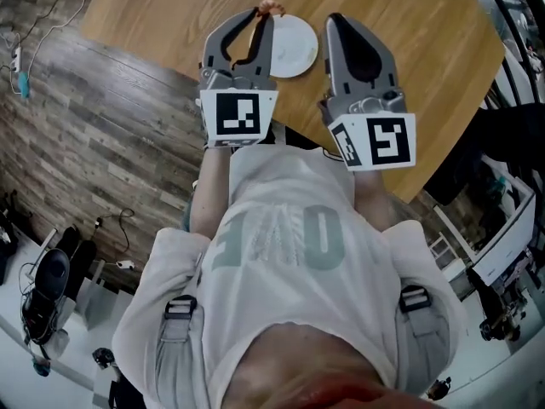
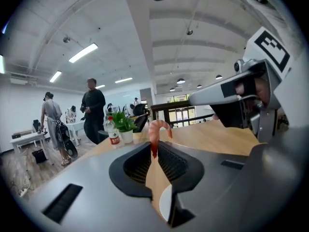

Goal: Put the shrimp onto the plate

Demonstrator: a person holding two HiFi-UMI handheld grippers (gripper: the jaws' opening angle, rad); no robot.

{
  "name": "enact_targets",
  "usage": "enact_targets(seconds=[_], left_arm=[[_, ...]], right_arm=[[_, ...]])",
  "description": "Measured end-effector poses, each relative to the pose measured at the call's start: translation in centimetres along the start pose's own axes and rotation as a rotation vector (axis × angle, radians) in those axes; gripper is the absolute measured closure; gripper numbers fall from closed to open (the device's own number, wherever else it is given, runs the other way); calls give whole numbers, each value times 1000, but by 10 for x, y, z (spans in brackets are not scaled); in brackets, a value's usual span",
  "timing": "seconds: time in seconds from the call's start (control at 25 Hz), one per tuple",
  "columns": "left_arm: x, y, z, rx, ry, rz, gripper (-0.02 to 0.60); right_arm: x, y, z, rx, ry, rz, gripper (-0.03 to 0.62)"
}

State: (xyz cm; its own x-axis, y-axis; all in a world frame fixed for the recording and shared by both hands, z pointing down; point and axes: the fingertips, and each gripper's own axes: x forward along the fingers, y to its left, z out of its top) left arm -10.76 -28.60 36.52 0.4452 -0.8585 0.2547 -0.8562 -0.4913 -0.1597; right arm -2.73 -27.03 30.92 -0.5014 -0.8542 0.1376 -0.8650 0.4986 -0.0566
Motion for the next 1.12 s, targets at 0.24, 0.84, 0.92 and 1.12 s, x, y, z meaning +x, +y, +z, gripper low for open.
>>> enact_targets(seconds=[0.24,0.84,0.92,1.12], left_arm=[[20,-28,-68,-117,265,-58,531],[28,-79,-158,-177,767,-216,529],[30,-79,-162,-176,784,-220,529],[33,-74,-163,-165,815,-210,529]], right_arm=[[3,-30,-20,51,43,-40,574],[0,-46,-57,78,150,-56,574],[2,-46,-61,81,159,-50,574],[3,-47,-66,70,177,-41,574]])
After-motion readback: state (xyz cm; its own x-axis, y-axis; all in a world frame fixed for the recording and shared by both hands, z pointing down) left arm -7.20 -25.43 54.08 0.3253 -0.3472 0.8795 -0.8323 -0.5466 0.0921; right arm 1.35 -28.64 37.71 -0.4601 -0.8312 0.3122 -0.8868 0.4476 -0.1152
